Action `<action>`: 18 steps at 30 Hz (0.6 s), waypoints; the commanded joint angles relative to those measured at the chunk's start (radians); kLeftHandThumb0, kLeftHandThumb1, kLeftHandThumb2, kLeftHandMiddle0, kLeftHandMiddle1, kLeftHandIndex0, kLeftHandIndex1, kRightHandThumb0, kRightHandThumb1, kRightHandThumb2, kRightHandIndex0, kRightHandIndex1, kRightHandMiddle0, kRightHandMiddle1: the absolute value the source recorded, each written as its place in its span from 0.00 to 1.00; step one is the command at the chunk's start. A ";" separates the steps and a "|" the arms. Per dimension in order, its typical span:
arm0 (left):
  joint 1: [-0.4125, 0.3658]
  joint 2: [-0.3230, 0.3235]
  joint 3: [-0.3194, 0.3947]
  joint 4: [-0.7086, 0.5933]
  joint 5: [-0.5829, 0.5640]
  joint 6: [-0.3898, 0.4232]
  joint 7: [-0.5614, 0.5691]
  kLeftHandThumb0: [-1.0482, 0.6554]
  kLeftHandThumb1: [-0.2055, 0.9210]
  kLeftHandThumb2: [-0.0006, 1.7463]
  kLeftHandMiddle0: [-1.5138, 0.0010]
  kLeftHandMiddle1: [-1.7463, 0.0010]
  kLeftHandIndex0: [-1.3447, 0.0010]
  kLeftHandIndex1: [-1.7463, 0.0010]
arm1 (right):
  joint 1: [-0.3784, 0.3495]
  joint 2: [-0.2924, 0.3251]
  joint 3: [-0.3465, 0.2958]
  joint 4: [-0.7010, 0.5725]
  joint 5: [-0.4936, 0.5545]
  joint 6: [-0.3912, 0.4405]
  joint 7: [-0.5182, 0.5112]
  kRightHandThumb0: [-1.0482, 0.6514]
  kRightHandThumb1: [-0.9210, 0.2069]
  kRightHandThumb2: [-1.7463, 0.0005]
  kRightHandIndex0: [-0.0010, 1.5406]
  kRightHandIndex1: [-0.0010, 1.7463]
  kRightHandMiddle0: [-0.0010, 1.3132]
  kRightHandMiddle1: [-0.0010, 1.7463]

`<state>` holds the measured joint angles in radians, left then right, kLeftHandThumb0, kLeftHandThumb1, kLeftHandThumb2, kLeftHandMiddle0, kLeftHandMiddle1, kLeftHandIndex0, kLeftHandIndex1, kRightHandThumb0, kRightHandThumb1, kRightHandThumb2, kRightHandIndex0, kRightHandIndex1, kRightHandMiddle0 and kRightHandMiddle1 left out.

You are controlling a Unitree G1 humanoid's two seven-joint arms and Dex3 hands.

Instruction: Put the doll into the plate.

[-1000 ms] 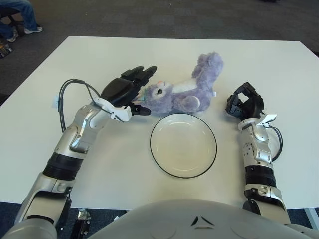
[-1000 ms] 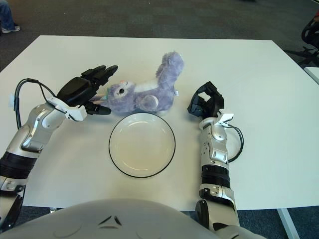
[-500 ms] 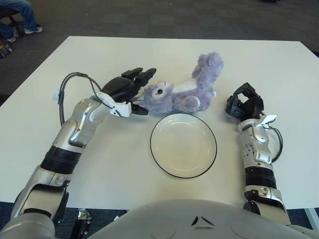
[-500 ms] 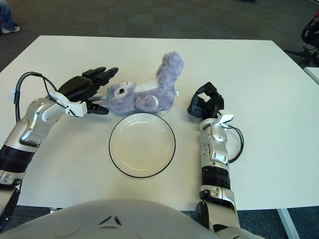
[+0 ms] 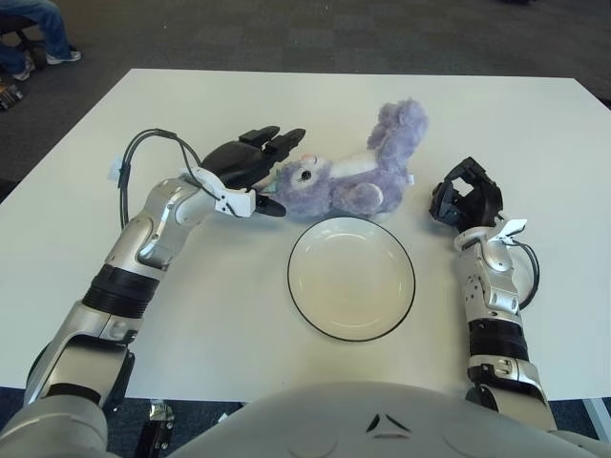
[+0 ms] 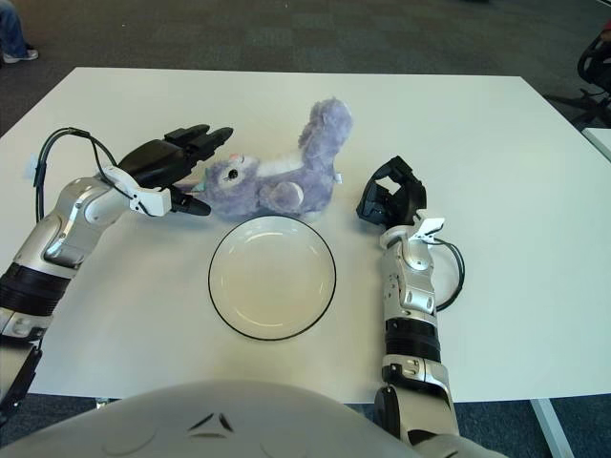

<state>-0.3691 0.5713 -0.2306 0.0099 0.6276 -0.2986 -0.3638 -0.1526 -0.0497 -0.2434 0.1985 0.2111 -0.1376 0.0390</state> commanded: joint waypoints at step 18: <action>0.005 -0.051 0.003 -0.093 -0.017 0.027 0.035 0.08 0.96 0.17 0.95 1.00 1.00 1.00 | 0.000 -0.004 0.005 -0.002 -0.003 0.004 -0.002 0.31 0.62 0.18 0.77 1.00 0.53 1.00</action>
<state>-0.3700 0.5284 -0.2304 -0.0464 0.6033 -0.2827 -0.3452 -0.1525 -0.0501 -0.2396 0.1985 0.2109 -0.1374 0.0386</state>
